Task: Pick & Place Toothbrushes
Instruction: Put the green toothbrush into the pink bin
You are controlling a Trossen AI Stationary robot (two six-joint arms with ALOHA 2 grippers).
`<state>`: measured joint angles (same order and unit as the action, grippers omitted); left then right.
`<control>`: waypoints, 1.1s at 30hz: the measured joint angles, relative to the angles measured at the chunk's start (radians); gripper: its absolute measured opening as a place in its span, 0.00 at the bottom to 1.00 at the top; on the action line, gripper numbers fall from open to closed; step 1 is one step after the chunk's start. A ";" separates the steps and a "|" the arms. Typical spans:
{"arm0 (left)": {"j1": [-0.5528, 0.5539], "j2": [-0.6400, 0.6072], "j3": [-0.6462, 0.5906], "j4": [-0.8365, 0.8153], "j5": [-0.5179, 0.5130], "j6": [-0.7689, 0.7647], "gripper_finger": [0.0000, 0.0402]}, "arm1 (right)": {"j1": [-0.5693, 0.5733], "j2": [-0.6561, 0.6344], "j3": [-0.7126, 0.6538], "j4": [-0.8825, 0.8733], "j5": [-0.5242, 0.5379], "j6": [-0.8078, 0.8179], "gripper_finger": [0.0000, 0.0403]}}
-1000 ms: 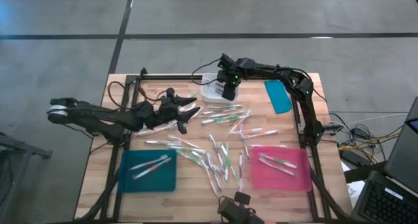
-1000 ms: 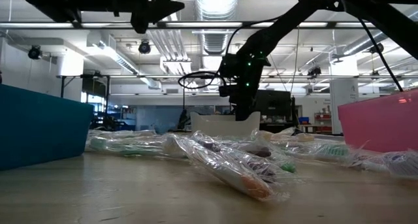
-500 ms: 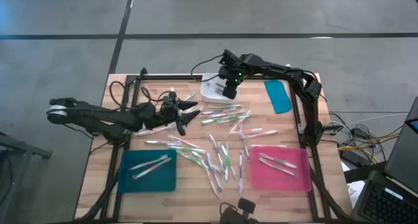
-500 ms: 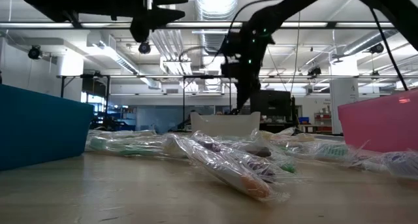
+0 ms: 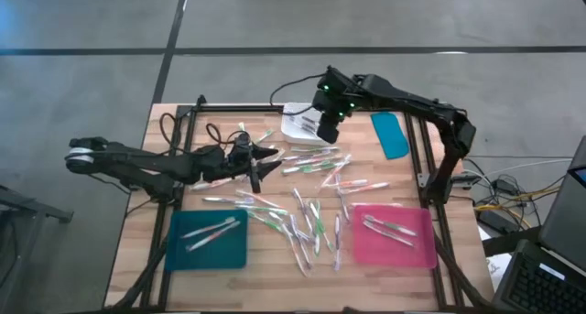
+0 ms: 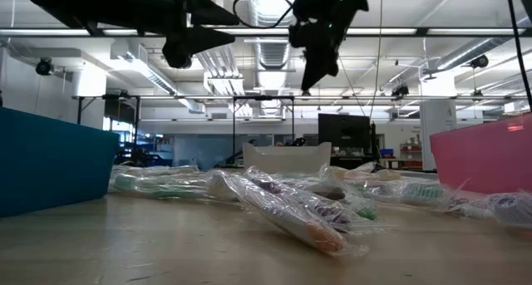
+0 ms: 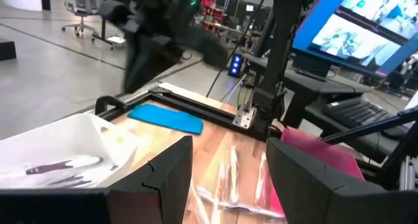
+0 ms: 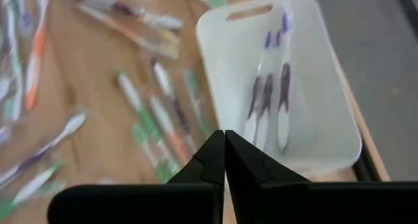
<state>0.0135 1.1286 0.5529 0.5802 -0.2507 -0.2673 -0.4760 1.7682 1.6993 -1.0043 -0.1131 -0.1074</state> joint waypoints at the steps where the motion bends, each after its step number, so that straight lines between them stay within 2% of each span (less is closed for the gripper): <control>1: 0.000 0.000 0.000 -0.005 0.005 0.003 0.50 | 0.011 -0.015 0.000 -0.030 0.000 0.000 0.02; 9: 0.002 -0.003 0.002 -0.105 0.005 0.046 0.50 | 0.115 -0.107 -0.027 -0.214 0.001 0.004 0.02; 15: 0.002 -0.004 0.002 -0.190 0.004 0.006 0.50 | 0.202 -0.162 -0.097 -0.224 0.006 0.056 0.02; 23: 0.005 -0.004 0.002 -0.198 -0.019 0.003 0.50 | 0.330 -0.249 -0.227 -0.220 0.007 0.105 0.02; 26: 0.005 -0.004 0.002 -0.199 -0.058 0.000 0.50 | 0.371 -0.278 -0.278 -0.208 0.008 0.062 0.02; 33: 0.005 -0.004 0.002 -0.196 -0.148 -0.013 0.50 | 0.423 -0.284 -0.391 -0.037 0.005 -0.165 0.02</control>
<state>0.0181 1.1248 0.5549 0.3846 -0.3984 -0.2804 -0.0526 1.4846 1.3084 -1.0411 -0.1079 -0.2724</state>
